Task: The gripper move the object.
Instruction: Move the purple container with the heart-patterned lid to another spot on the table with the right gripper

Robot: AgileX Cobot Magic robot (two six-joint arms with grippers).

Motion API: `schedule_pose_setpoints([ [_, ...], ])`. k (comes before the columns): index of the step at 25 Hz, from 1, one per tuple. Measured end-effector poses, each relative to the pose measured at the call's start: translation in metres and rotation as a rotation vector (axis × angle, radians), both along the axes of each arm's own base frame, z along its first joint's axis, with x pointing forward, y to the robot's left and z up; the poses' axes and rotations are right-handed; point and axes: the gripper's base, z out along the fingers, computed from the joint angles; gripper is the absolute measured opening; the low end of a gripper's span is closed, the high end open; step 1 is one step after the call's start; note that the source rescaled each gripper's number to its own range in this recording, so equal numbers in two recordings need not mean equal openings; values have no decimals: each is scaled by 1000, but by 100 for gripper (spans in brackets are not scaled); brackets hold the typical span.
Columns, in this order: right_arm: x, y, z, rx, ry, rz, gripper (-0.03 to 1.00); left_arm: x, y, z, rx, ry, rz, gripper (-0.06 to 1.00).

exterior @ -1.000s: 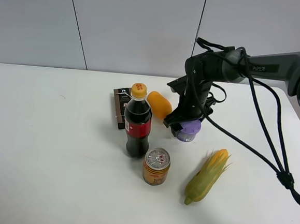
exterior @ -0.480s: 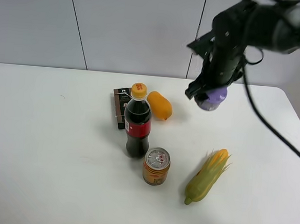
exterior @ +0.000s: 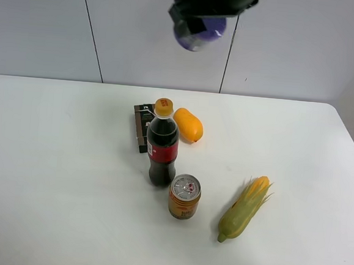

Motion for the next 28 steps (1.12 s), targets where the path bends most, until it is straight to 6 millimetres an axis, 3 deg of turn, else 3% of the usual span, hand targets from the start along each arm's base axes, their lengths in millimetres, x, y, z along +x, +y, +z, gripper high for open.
schedule_pose_setpoints([
  [3, -17, 42, 6, 26, -25, 133, 0, 0, 0, 0, 0, 0, 0, 100],
  [5, -28, 72, -4, 15, -22, 216, 0, 0, 0, 0, 0, 0, 0, 100],
  [10, -55, 137, -50, -32, 32, 397, 0, 0, 0, 0, 0, 0, 0, 100],
  [13, -68, 163, -82, -81, 77, 458, 0, 0, 0, 0, 0, 0, 0, 100],
  [17, -71, 182, -119, -138, 129, 485, 0, 0, 0, 0, 0, 0, 0, 100],
  [28, -62, 201, -203, -249, 262, 481, 0, 0, 0, 0, 0, 0, 0, 100],
])
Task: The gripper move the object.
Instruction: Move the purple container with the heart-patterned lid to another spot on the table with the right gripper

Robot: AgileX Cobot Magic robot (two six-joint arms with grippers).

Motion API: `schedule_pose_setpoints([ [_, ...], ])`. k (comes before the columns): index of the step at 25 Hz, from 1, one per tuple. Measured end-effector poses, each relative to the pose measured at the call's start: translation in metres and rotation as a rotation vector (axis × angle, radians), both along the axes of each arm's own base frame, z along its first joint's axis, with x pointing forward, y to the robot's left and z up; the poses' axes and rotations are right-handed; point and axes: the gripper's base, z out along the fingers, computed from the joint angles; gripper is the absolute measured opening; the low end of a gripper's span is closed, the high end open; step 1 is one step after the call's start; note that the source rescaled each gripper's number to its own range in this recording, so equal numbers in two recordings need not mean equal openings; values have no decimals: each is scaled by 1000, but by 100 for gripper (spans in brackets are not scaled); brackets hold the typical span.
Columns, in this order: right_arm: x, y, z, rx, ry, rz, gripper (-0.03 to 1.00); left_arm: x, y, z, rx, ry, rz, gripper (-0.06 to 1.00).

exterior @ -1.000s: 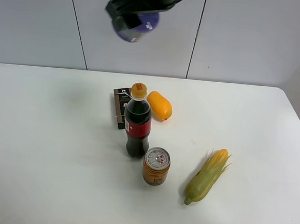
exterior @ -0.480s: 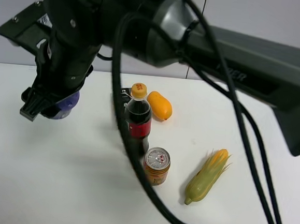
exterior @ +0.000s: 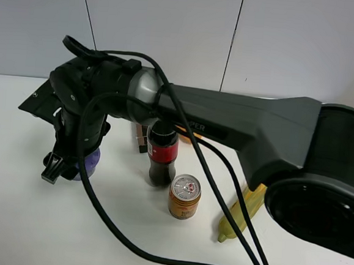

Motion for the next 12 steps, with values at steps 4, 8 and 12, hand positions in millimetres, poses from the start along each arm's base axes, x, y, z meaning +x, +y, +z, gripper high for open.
schedule_pose_setpoints([
  [4, 1, 3, -19, -29, 24, -1, 0, 0, 0, 0, 0, 0, 0, 100],
  [8, 1, 5, -37, -55, 46, -3, 0, 0, 0, 0, 0, 0, 0, 100],
  [12, 2, 6, -55, -83, 65, -4, 0, 0, 0, 0, 0, 0, 0, 100],
])
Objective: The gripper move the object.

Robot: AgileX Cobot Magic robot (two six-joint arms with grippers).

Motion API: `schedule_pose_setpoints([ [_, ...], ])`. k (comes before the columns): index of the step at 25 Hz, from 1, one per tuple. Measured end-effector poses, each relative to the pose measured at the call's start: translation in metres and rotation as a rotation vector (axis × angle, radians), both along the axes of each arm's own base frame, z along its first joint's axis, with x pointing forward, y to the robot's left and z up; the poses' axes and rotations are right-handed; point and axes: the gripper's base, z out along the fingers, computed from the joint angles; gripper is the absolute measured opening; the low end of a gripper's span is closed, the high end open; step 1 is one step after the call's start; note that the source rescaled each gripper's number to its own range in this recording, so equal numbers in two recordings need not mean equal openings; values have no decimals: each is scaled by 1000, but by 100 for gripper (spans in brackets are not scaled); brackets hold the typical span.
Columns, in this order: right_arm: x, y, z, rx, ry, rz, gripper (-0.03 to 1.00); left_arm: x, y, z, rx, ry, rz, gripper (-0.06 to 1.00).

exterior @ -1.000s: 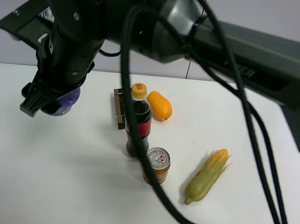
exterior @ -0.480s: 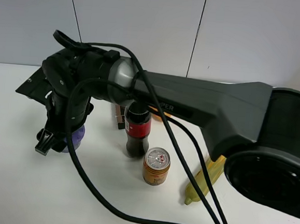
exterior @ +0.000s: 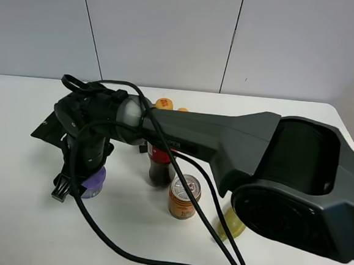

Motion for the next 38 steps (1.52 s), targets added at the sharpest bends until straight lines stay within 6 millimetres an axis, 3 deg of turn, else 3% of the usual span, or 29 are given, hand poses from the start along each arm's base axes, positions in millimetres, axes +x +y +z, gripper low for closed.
schedule_pose_setpoints([
  [7, 0, 1, -28, -49, 28, 1, 0, 0, 0, 0, 1, 0, -1, 100],
  [18, 0, 1, -29, -52, 29, 2, 0, 0, 0, 0, 1, 0, -1, 100],
  [19, 0, 1, -28, -52, 33, 1, 7, 0, 0, 0, 1, 0, -1, 100],
  [20, -1, 0, -27, -52, 44, -2, 25, 0, 0, 0, 1, 0, -1, 100],
  [22, -3, 0, -20, -48, 56, -6, 71, 0, 0, 0, 1, 0, -1, 100],
  [23, -3, -1, -12, -39, 53, -6, 81, 0, 0, 0, 1, 0, -1, 100],
  [26, -7, -5, 27, 13, 51, -10, 96, 0, 0, 0, 1, 0, -1, 100],
  [28, -12, -10, 65, 74, 33, -11, 99, 0, 0, 0, 1, 0, -1, 100],
  [30, -18, -21, 119, 172, -14, -10, 99, 0, 0, 0, 2, 0, -1, 100],
  [33, -33, -51, 204, 331, -125, -3, 100, 0, 0, 0, 2, 0, -1, 100],
  [38, -57, -129, 325, 541, -439, -81, 100, 0, 0, 0, 2, 0, -1, 100],
])
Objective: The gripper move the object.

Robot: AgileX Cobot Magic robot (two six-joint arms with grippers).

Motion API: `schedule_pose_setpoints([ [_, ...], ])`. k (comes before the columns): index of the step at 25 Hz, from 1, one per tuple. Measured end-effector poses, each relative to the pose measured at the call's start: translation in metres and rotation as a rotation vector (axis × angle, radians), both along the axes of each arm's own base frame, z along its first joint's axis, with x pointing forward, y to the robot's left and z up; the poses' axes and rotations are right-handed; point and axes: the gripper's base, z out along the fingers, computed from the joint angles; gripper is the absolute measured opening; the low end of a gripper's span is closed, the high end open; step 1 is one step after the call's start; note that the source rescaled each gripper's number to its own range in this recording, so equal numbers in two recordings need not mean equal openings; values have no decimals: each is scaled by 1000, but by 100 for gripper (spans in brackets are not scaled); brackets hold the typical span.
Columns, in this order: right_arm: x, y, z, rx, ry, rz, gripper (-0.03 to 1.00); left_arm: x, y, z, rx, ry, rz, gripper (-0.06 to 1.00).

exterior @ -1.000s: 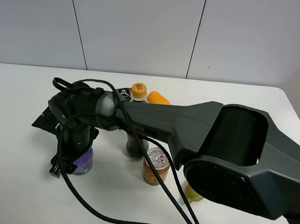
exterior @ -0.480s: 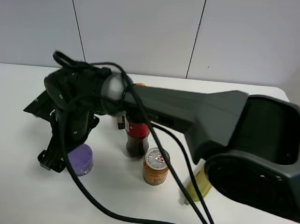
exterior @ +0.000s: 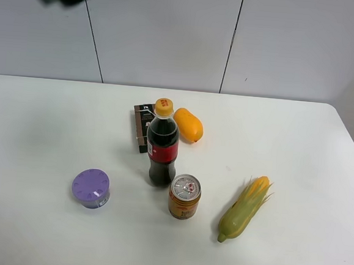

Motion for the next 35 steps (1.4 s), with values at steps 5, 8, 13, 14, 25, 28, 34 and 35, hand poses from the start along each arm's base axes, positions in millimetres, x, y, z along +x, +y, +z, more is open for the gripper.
schedule_pose_setpoints([
  [5, -22, -86, 70, 96, -223, -221, 100, 0, 0, 0, 0, 0, 0, 100],
  [8, -34, -133, 92, 74, -311, -348, 100, 0, 0, 0, 0, 0, 0, 100],
  [13, -53, -197, 114, 45, -403, -521, 100, 0, 0, 0, 0, 0, 0, 100],
  [14, -59, -211, 119, 58, -423, -538, 100, 0, 0, 0, 0, 0, 0, 100],
  [25, -158, -341, 135, 281, -467, -742, 100, 0, 0, 0, 0, 0, 0, 100],
  [28, -192, -346, 131, 326, -485, -811, 100, 0, 0, 0, 0, 0, 0, 100],
  [34, -241, -337, 84, 288, -481, -978, 100, 0, 0, 0, 0, 0, 0, 100],
  [35, -245, -335, 70, 276, -462, -1004, 100, 0, 0, 0, 0, 0, 0, 100],
])
